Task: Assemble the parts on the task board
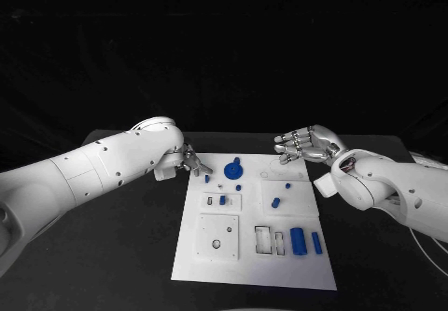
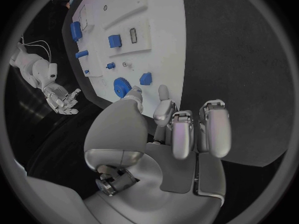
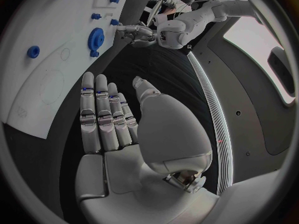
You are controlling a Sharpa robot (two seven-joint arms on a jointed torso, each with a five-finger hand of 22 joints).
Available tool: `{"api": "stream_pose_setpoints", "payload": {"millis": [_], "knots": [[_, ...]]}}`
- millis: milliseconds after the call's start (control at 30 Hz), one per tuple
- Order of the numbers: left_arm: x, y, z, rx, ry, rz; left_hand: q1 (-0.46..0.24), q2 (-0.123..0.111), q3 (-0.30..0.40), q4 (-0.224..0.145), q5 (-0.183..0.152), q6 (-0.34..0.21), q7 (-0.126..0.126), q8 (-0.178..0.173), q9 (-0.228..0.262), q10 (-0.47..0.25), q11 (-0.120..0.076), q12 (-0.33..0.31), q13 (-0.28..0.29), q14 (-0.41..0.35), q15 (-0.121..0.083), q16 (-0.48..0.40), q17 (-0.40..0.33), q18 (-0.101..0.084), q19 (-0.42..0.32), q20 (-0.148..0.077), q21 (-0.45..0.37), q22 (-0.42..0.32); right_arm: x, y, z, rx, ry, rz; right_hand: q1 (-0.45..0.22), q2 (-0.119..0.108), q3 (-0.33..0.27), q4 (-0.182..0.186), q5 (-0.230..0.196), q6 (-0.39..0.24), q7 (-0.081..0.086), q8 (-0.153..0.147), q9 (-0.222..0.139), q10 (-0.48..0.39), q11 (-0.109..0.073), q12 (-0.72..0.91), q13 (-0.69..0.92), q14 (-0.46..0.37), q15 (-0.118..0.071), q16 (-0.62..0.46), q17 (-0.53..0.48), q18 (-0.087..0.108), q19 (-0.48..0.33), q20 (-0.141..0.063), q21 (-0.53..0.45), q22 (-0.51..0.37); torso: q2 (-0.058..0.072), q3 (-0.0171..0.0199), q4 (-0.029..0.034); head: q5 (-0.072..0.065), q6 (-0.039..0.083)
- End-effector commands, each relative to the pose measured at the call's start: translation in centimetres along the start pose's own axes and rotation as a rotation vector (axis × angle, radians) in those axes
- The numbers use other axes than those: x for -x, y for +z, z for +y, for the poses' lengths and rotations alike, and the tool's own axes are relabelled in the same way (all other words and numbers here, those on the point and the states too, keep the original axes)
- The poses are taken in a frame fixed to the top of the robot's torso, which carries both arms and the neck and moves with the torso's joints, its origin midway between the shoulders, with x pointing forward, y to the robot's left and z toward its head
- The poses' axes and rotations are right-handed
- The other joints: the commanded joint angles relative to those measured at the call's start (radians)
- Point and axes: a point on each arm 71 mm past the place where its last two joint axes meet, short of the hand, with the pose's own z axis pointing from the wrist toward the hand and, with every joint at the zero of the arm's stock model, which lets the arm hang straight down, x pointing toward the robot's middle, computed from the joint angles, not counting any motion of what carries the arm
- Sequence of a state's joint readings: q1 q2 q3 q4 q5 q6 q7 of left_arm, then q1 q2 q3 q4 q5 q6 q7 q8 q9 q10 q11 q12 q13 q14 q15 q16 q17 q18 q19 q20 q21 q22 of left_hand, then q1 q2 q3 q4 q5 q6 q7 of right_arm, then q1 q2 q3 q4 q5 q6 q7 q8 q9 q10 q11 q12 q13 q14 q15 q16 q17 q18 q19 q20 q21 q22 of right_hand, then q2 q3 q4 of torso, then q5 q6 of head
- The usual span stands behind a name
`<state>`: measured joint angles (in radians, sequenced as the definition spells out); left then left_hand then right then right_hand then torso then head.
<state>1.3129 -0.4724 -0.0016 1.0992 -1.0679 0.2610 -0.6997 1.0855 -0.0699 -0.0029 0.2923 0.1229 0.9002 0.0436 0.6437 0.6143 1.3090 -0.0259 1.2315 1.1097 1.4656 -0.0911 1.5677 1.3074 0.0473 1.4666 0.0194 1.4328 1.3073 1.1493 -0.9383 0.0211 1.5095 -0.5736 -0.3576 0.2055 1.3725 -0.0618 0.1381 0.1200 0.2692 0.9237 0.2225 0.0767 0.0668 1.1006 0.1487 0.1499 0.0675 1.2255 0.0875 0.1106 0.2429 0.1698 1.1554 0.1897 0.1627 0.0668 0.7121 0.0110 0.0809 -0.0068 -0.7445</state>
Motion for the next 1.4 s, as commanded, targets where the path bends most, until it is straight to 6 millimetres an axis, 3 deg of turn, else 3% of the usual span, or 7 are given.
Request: {"api": "stream_pose_setpoints", "payload": {"millis": [33, 1033, 1233, 1400], "knots": [[-0.3, 0.0, -0.3, 0.000, 0.024, 0.028, 0.005, 0.007, -0.008, -0.001, 0.000, 0.010, 0.000, 0.000, -0.002, 0.009, 0.000, 0.006, 0.002, 0.105, 0.005, 0.003, 0.263, -0.004, 0.042, 0.003, 0.006, 0.070, -0.2, 0.0, 0.1, 0.014, -0.002, 0.019, -0.006, 0.000, -0.003, -0.003, 0.001, -0.007, 0.000, 0.004, 0.001, -0.006, 0.004, 0.004, -0.001, 0.003, 0.003, -0.004, -0.001, 0.014, 0.007, 0.003, -0.006, -0.001, -0.001, 0.0007, -0.0004, 0.001, 0.000], [-1.0, 0.3, -1.2, -0.018, 0.027, 0.032, 0.070, 0.048, -0.006, -0.007, 0.003, 0.029, -0.006, -0.003, -0.019, 0.017, -0.006, 0.013, 0.009, 0.105, -0.001, 0.003, 0.263, -0.004, 0.042, -0.002, 0.005, 0.071, -0.4, 0.2, 0.1, 0.016, 0.000, 0.025, -0.006, 0.000, -0.003, -0.003, 0.001, -0.007, 0.000, 0.004, 0.001, -0.006, 0.004, 0.004, -0.001, 0.003, 0.003, -0.004, -0.001, 0.014, 0.007, 0.003, -0.006, -0.001, 0.000, 0.0005, -0.0002, -0.002, 0.000], [-1.1, 0.3, -1.3, -0.023, 0.028, 0.032, 0.132, 0.071, 0.020, -0.025, 0.001, 0.030, -0.009, -0.005, -0.026, 0.018, -0.009, 0.013, 0.008, 0.105, -0.003, 0.003, 0.263, -0.004, 0.042, -0.005, 0.004, 0.071, -0.5, 0.2, 0.1, 0.016, 0.001, 0.026, -0.006, 0.000, -0.003, -0.003, 0.001, -0.007, 0.000, 0.004, 0.001, -0.006, 0.004, 0.004, -0.001, 0.003, 0.003, -0.004, -0.001, 0.014, 0.007, 0.003, -0.006, -0.001, 0.000, 0.0000, 0.0007, -0.002, -0.001], [-1.1, 0.3, -1.3, -0.031, 0.027, 0.040, 0.237, 0.100, 0.088, -0.075, 0.002, 0.023, -0.017, -0.012, -0.035, 0.015, -0.016, 0.008, 0.005, 0.105, -0.009, 0.003, 0.263, -0.003, 0.041, -0.010, 0.000, 0.068, -0.5, 0.3, 0.1, 0.015, 0.002, 0.028, -0.006, 0.000, -0.003, -0.003, 0.001, -0.007, 0.000, 0.004, 0.001, -0.006, 0.004, 0.004, -0.001, 0.003, 0.003, -0.004, -0.001, 0.014, 0.007, 0.003, -0.006, -0.001, 0.000, -0.0003, 0.0006, -0.001, -0.001]]}}
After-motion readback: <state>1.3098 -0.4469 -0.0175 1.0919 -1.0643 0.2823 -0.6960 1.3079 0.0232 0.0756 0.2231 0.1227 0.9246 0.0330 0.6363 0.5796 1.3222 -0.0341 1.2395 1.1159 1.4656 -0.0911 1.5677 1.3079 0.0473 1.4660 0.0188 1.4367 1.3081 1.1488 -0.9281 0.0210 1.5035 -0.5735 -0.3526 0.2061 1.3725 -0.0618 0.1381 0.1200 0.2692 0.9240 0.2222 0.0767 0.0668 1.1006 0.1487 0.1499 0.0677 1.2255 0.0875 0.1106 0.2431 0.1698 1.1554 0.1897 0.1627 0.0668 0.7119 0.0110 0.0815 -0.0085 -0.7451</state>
